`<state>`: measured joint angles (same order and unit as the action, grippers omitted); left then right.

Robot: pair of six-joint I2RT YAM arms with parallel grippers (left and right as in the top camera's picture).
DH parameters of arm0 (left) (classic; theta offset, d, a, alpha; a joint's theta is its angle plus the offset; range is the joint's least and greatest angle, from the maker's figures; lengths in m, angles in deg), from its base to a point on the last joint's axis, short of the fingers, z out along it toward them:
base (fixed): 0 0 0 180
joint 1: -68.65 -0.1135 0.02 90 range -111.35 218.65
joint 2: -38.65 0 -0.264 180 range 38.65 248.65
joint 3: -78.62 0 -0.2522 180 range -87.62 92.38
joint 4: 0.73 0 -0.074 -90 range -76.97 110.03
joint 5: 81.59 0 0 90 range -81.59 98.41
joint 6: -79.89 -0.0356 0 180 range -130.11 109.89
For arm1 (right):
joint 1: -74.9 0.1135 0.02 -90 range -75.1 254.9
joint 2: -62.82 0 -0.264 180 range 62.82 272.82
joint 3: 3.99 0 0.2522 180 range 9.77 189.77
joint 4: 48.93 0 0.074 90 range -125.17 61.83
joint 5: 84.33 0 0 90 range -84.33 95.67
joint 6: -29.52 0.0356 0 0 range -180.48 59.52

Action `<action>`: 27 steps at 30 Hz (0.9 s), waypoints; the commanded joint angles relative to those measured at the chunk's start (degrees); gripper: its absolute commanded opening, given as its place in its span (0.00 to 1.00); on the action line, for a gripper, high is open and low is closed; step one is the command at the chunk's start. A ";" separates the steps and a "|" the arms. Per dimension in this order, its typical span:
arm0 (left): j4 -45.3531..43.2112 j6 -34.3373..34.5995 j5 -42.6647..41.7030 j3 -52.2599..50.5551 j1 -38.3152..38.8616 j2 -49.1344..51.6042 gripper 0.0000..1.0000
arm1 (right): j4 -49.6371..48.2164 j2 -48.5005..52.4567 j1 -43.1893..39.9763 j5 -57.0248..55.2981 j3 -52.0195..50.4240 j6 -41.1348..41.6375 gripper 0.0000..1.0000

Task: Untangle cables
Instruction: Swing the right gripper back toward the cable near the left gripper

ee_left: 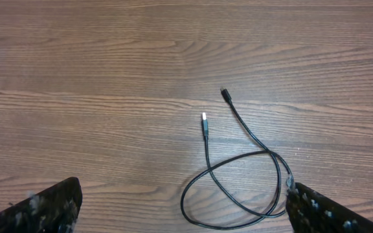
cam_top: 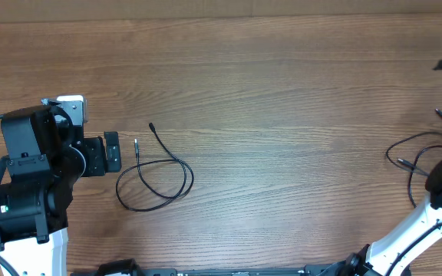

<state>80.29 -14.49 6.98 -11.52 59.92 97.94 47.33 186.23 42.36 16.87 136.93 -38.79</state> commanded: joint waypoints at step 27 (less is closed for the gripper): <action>-0.17 0.98 0.37 0.22 -0.24 -0.02 1.00 | -13.73 0.37 45.92 2.47 -18.36 -23.76 1.00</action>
<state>80.29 -14.47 7.00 -11.52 59.92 97.94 35.48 186.32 84.94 18.97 121.32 -60.82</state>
